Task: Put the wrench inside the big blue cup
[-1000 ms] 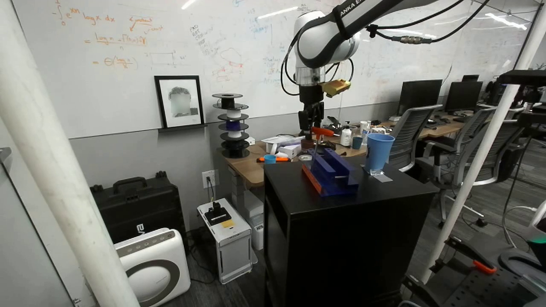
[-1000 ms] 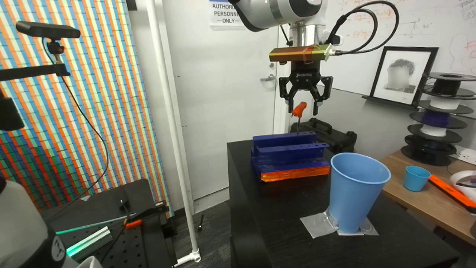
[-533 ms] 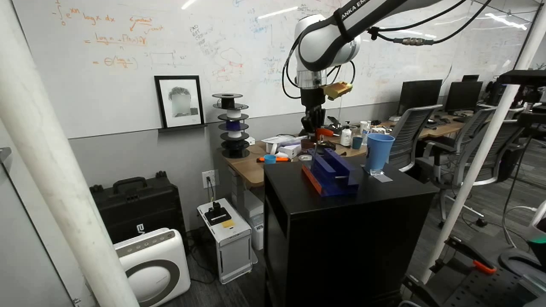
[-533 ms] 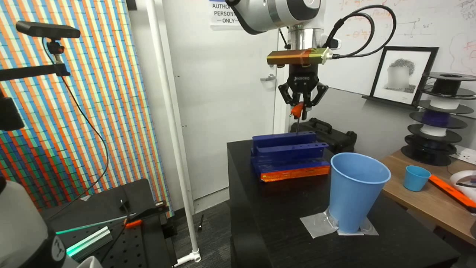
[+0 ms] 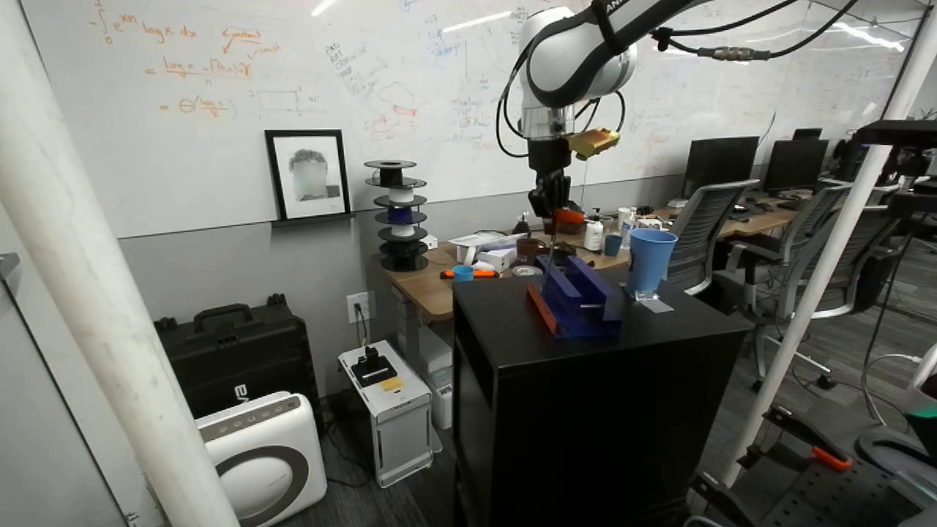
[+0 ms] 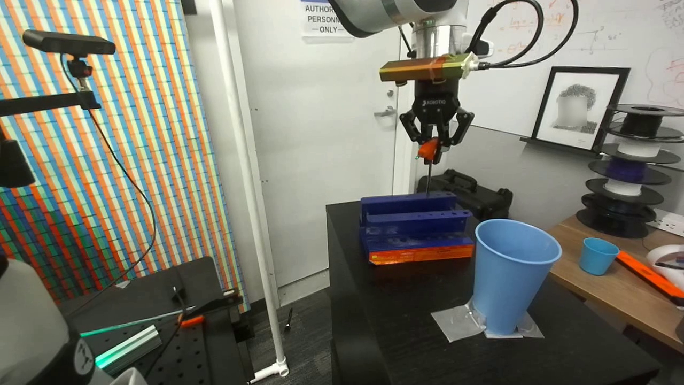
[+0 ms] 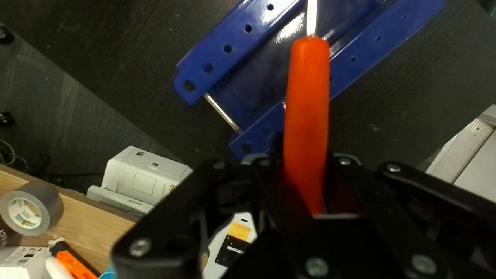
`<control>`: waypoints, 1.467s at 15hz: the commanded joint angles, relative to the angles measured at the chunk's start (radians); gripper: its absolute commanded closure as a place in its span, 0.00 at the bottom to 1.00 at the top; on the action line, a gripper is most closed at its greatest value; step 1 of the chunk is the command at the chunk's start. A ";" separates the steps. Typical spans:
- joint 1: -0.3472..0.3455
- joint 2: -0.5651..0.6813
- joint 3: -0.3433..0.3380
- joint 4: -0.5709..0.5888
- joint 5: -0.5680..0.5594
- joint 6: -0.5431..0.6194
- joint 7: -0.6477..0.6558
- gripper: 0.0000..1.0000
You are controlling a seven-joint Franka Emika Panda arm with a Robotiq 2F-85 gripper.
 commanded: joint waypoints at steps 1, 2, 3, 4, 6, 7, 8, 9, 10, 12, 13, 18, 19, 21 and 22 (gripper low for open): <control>-0.009 -0.104 -0.001 -0.053 -0.010 0.007 0.012 0.90; -0.010 -0.127 -0.002 -0.057 -0.011 0.006 0.013 0.90; -0.014 -0.151 -0.003 -0.060 -0.005 0.004 0.009 0.90; -0.019 -0.178 -0.003 -0.063 0.000 0.001 0.003 0.90; -0.026 -0.224 -0.011 -0.067 -0.007 -0.003 0.014 0.90; -0.033 -0.244 -0.019 -0.066 -0.011 -0.014 0.028 0.90; -0.045 -0.260 -0.031 -0.066 -0.014 -0.020 0.043 0.90; -0.055 -0.274 -0.041 -0.067 -0.016 -0.028 0.060 0.90; -0.072 -0.284 -0.057 -0.069 -0.011 -0.041 0.070 0.90; -0.105 -0.286 -0.088 -0.068 0.019 -0.091 0.090 0.90; -0.119 -0.284 -0.101 -0.068 0.024 -0.111 0.096 0.90; -0.173 -0.250 -0.150 -0.105 0.001 -0.070 0.167 0.90; -0.176 -0.241 -0.152 -0.104 0.000 -0.073 0.178 0.90; -0.180 -0.218 -0.156 -0.100 0.007 -0.086 0.198 0.90; -0.179 -0.212 -0.154 -0.099 0.012 -0.092 0.207 0.90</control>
